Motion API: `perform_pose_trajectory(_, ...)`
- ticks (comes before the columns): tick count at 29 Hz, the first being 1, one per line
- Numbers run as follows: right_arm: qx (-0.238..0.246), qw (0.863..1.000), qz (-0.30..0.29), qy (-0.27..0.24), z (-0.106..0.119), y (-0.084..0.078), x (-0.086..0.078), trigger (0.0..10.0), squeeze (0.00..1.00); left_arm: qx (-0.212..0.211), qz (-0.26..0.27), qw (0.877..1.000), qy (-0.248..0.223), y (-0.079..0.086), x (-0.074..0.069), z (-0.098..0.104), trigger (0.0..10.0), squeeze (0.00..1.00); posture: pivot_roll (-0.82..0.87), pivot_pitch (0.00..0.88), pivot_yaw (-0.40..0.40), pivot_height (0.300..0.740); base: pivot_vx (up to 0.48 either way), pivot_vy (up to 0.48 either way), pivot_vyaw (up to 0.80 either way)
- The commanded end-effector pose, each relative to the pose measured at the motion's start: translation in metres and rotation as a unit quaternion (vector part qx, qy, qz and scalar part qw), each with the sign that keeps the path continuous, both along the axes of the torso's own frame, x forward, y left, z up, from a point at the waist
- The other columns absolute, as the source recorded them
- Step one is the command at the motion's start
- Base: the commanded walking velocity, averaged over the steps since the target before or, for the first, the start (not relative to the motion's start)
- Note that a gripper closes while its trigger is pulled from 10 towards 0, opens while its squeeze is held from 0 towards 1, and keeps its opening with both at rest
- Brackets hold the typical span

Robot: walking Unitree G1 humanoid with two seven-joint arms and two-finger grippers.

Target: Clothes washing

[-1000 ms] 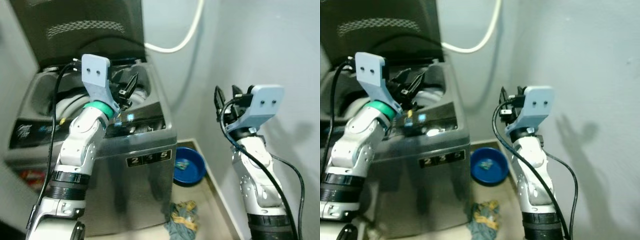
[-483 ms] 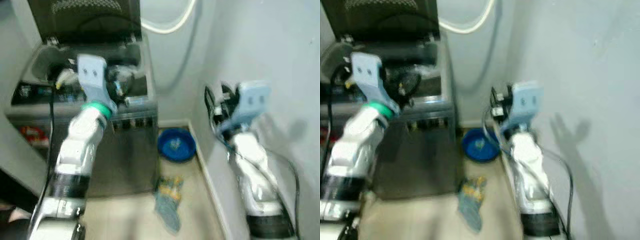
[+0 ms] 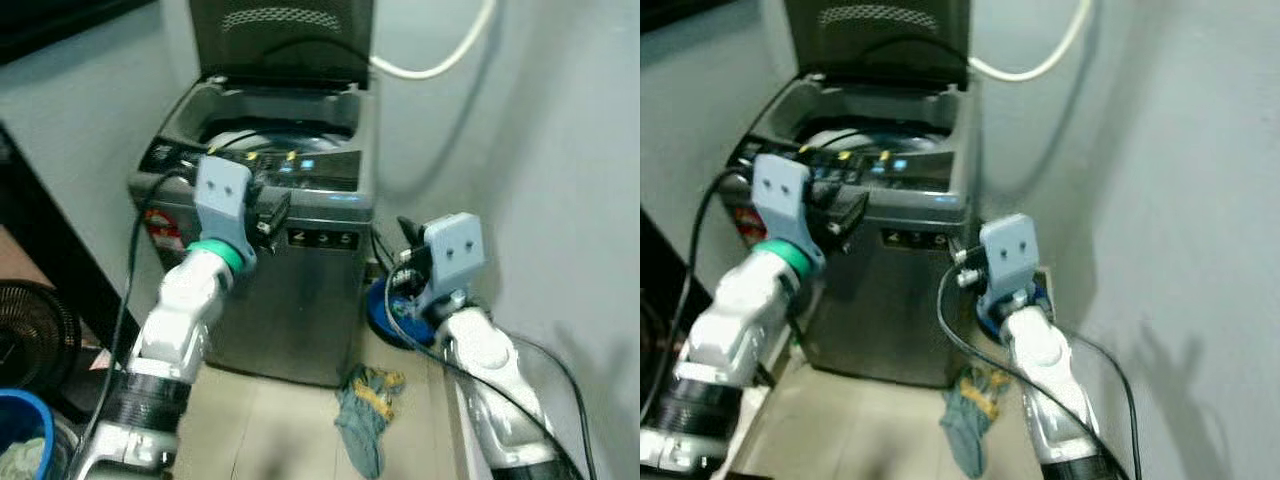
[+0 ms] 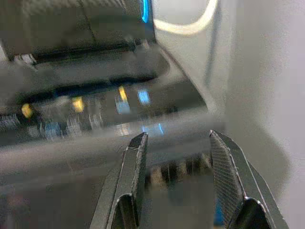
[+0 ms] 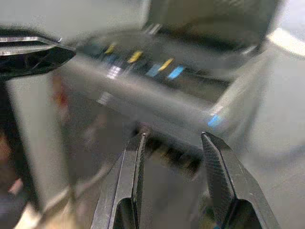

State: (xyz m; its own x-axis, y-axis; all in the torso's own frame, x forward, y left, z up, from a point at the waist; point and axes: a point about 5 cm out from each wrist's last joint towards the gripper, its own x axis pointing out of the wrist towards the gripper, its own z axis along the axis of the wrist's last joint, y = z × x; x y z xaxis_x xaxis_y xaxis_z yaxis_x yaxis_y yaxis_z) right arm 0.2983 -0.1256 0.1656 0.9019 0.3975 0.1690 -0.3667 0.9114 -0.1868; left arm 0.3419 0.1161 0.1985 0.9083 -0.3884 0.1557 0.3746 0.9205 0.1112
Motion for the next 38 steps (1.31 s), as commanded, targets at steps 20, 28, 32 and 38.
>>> perform_pose_trajectory(20, 0.000, 0.920, -0.193, 0.341, -0.188, -0.060, -0.059, 10.0, 0.00, 0.110, 0.041, 0.957, 0.265, 0.026, -0.061, -0.175, 10.0, 0.00, 0.02, 0.000, 0.062, 0.740, 0.000, 0.000, 0.79)
perform_pose_trajectory(28, -0.019, 0.910, -0.212, 0.355, -0.202, -0.060, -0.069, 10.0, 0.00, 0.115, 0.059, 0.951, 0.282, 0.034, -0.066, -0.189, 10.0, 0.00, 0.02, 0.000, 0.065, 0.740, 0.000, 0.000, 0.78)
perform_pose_trajectory(32, -0.012, 0.914, -0.213, 0.346, -0.201, -0.057, -0.064, 10.0, 0.00, 0.115, 0.058, 0.952, 0.278, 0.034, -0.064, -0.190, 10.0, 0.00, 0.01, 0.000, 0.068, 0.740, 0.000, 0.000, 0.77)
perform_pose_trajectory(38, -0.017, 0.918, -0.205, 0.339, -0.200, -0.051, -0.061, 10.0, 0.00, 0.116, 0.064, 0.952, 0.275, 0.034, -0.062, -0.191, 10.0, 0.00, 0.01, 0.000, 0.062, 0.740, 0.000, 0.000, 0.77)
